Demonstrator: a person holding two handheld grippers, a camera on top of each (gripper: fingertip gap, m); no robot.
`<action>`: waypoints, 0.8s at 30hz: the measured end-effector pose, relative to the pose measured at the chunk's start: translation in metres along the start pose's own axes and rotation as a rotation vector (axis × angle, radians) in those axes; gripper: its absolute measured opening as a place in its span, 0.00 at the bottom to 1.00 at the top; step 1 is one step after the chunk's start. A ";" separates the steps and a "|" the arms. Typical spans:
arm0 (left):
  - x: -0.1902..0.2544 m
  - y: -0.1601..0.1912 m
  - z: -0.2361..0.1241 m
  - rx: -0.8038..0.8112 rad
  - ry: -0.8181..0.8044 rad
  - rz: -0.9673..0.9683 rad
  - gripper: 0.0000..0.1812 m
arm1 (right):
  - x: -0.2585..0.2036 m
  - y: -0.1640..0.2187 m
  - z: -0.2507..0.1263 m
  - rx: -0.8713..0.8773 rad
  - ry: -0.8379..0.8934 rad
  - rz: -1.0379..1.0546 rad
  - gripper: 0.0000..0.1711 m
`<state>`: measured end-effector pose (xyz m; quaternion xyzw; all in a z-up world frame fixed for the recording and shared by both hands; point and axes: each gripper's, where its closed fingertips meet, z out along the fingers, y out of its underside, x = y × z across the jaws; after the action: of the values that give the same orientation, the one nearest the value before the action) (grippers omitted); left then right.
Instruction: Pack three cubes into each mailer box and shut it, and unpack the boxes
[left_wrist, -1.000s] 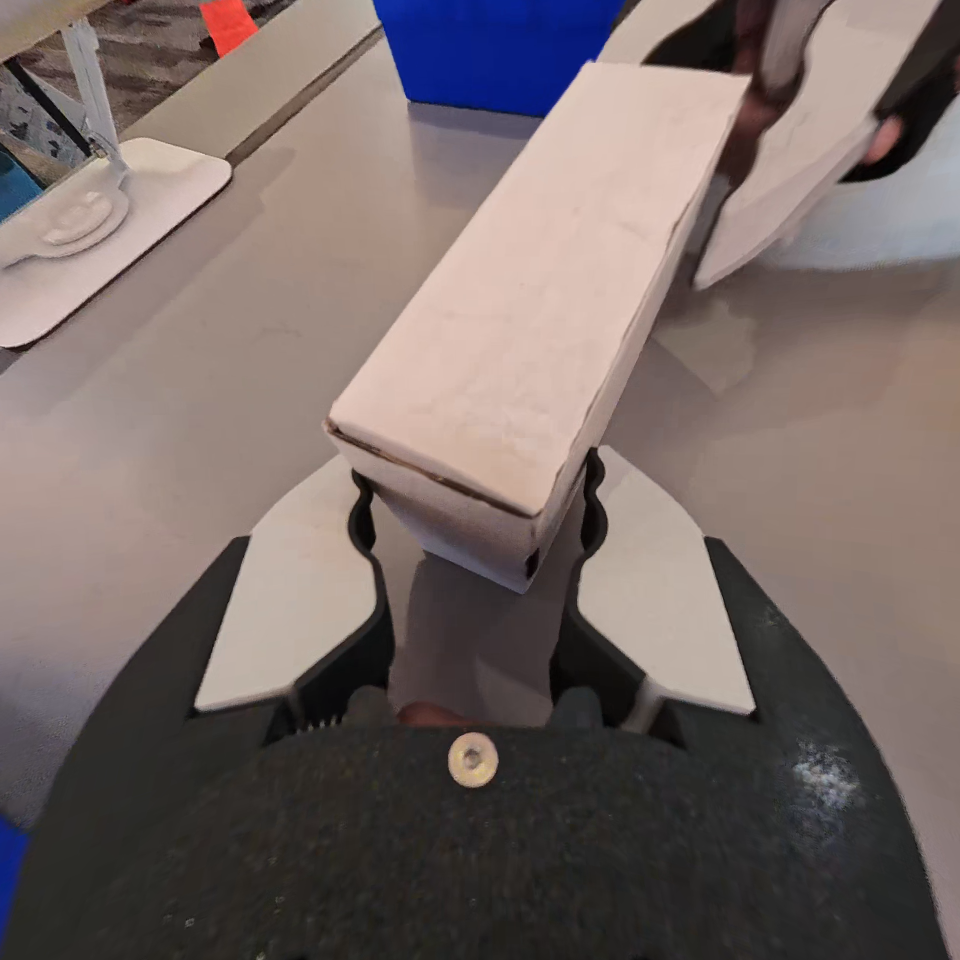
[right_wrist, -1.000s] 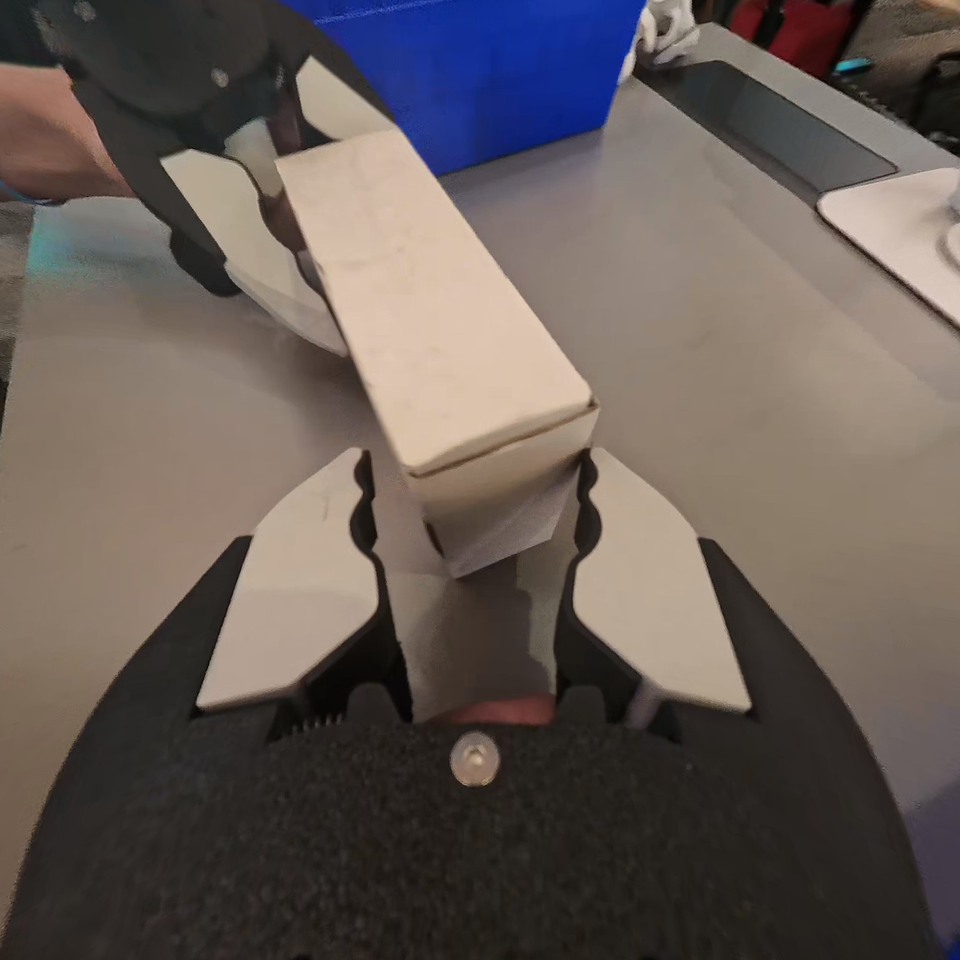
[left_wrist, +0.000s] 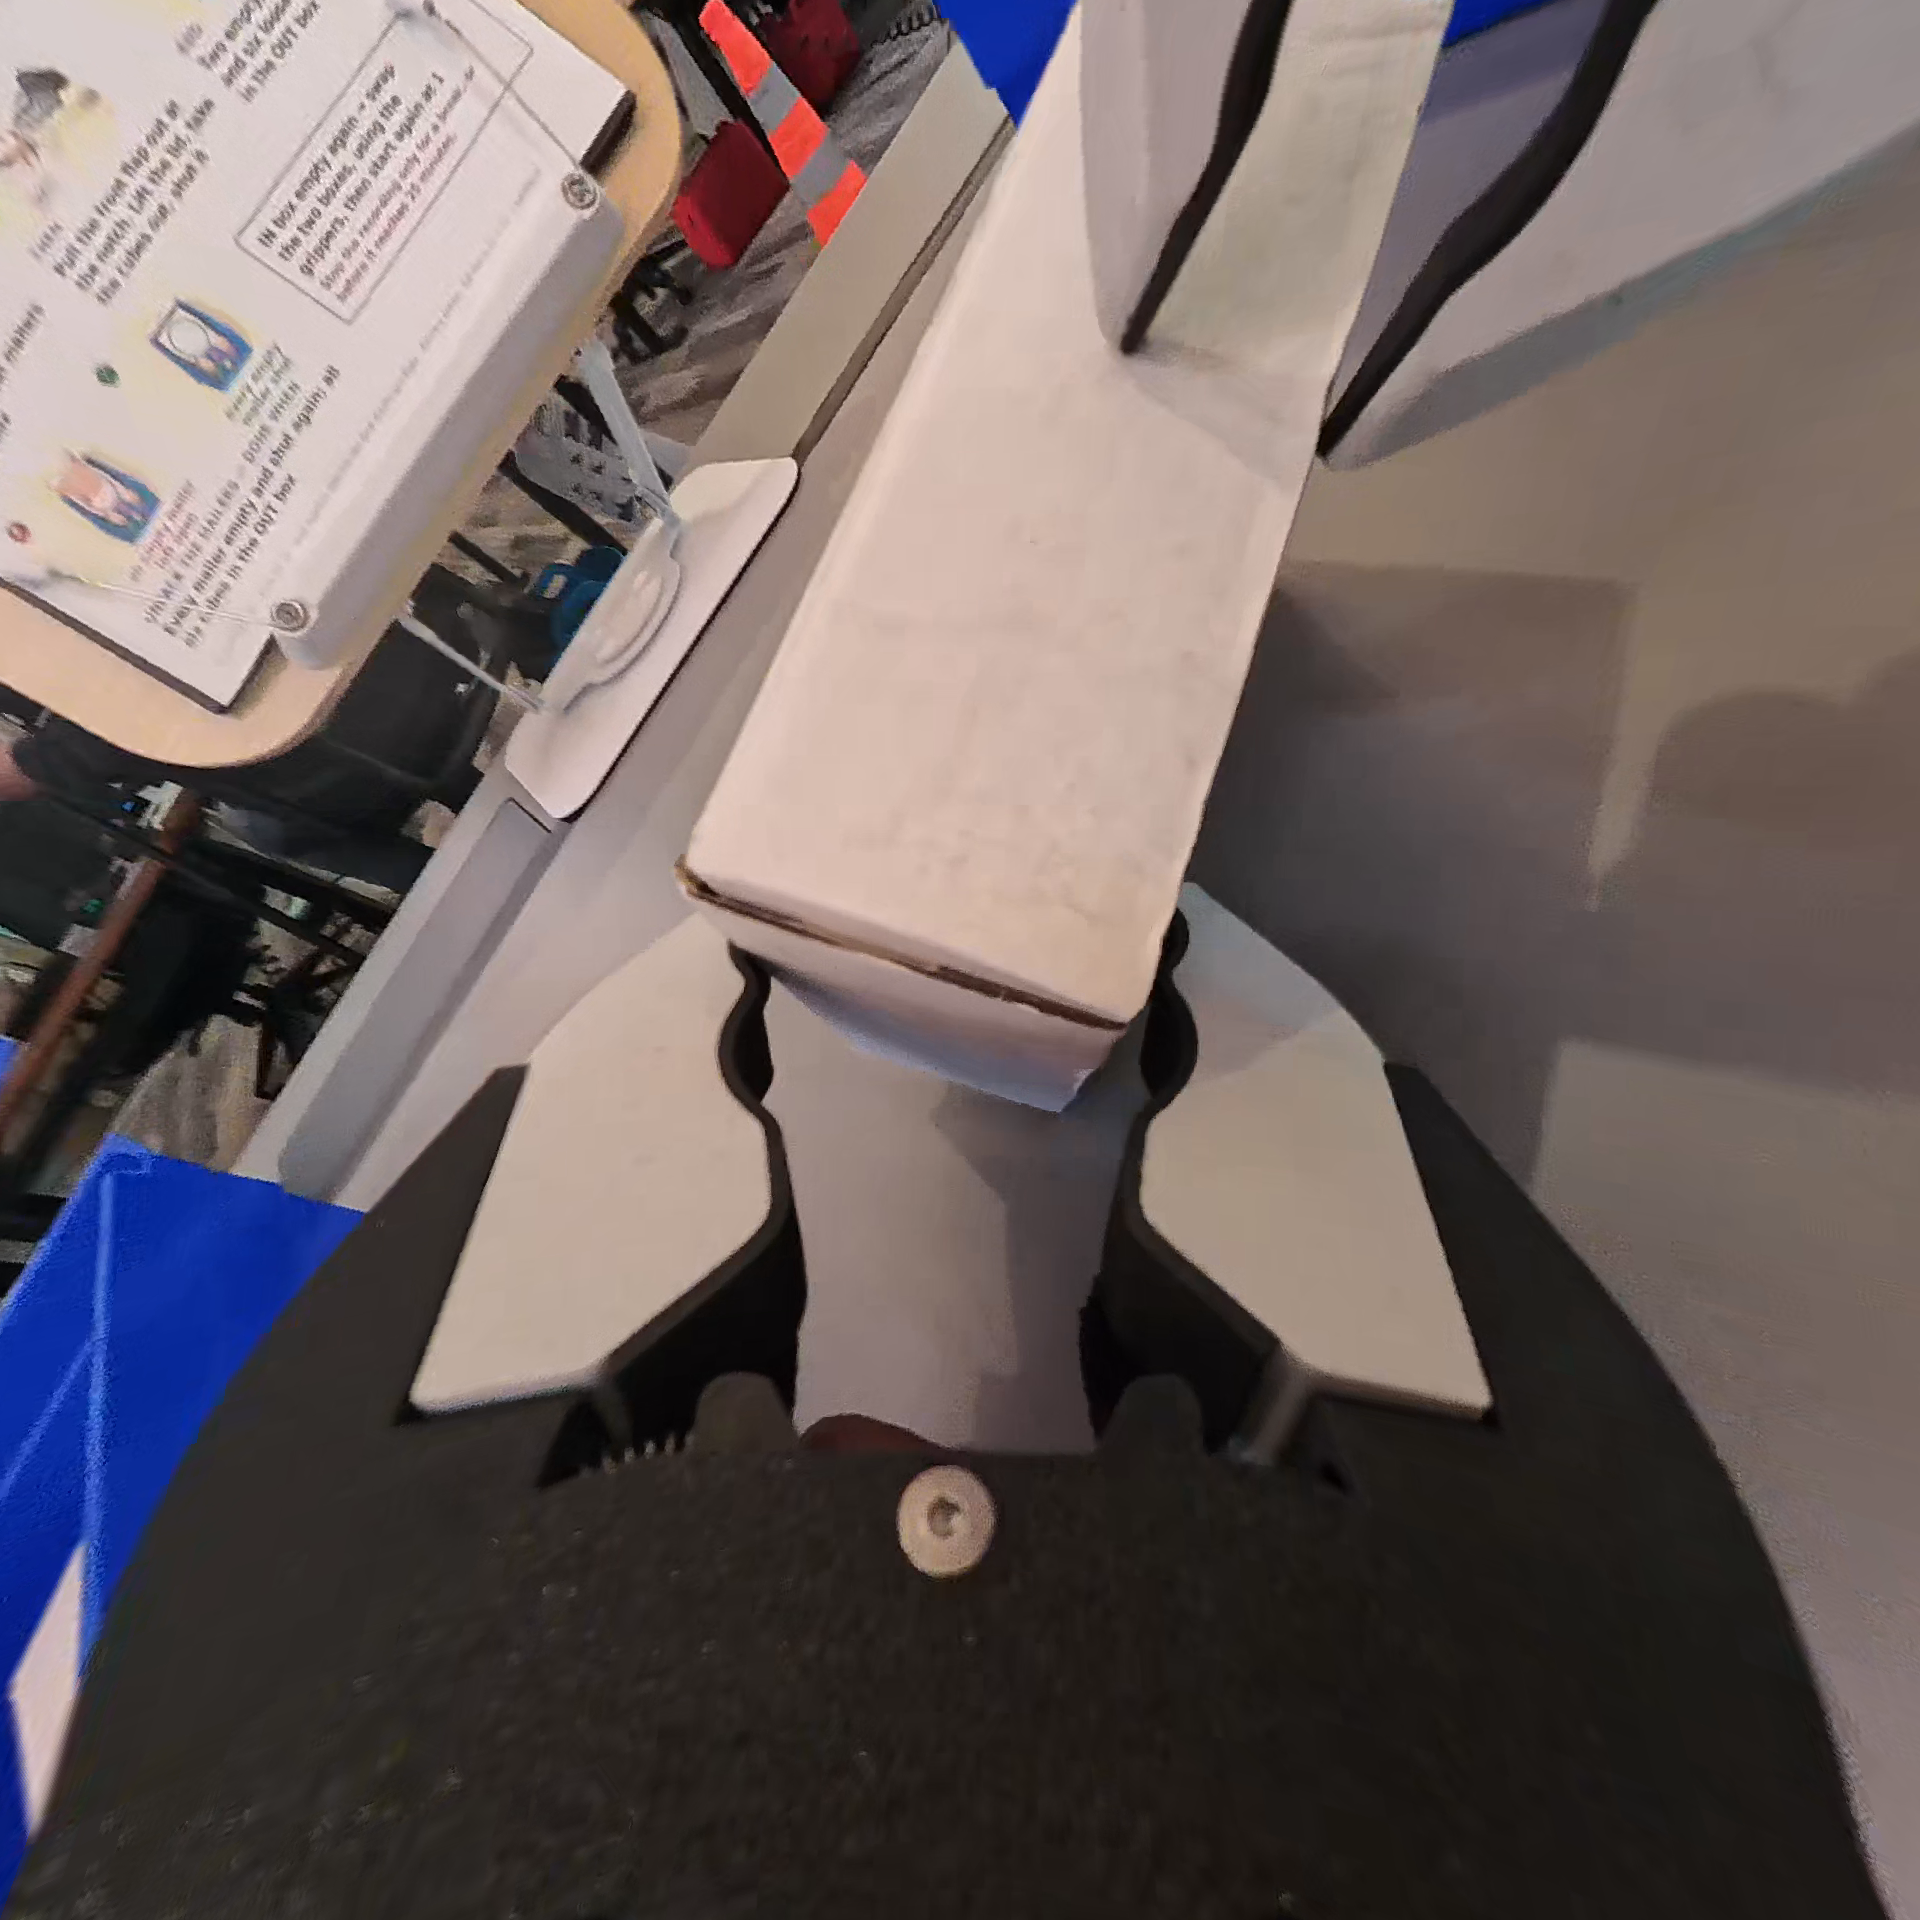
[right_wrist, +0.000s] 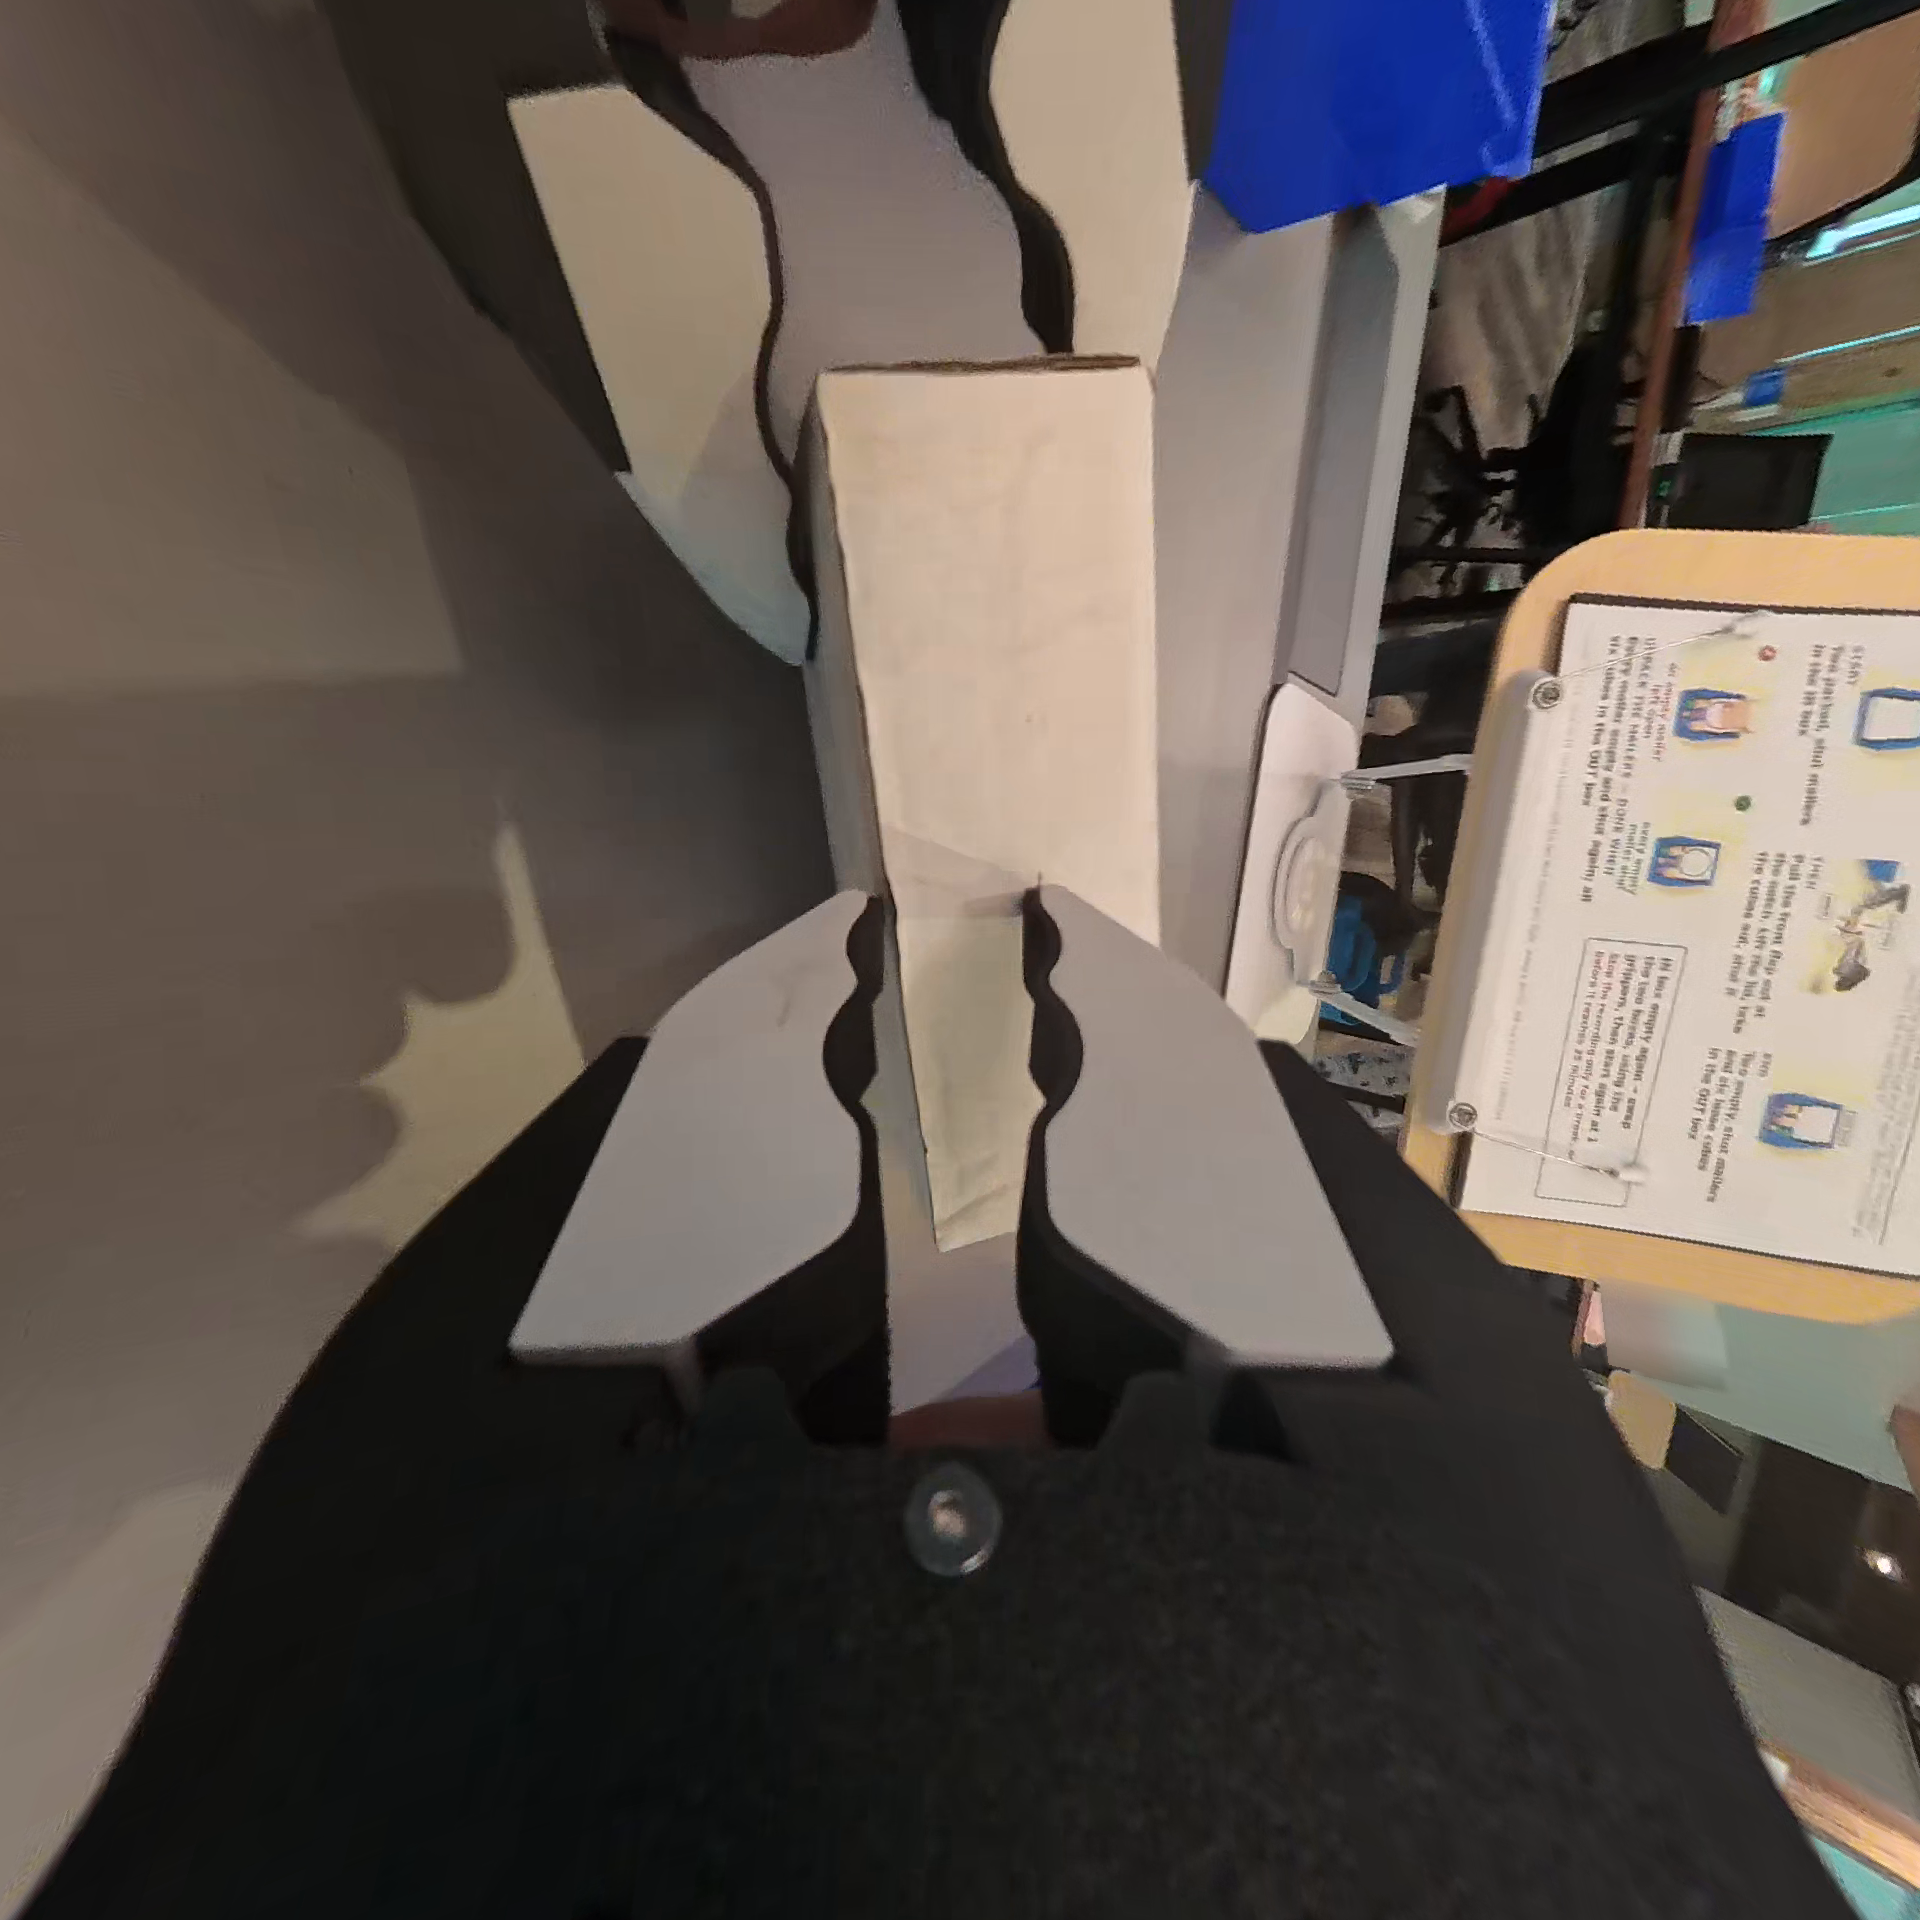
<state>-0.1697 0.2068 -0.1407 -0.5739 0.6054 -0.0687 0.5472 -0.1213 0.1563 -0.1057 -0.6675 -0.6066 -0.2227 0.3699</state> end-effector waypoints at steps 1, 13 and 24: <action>0.001 0.000 0.000 -0.001 -0.003 0.016 0.38 | -0.001 0.001 0.000 -0.004 -0.013 -0.004 0.15; -0.001 0.002 -0.002 0.000 -0.016 0.063 0.37 | -0.002 0.001 -0.005 0.070 -0.060 0.088 0.01; 0.002 0.002 -0.003 -0.002 0.014 0.132 0.36 | 0.014 -0.002 -0.001 0.016 0.049 -0.141 0.33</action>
<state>-0.1728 0.2040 -0.1423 -0.5325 0.6460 -0.0360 0.5457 -0.1203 0.1642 -0.0939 -0.6146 -0.6446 -0.2593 0.3734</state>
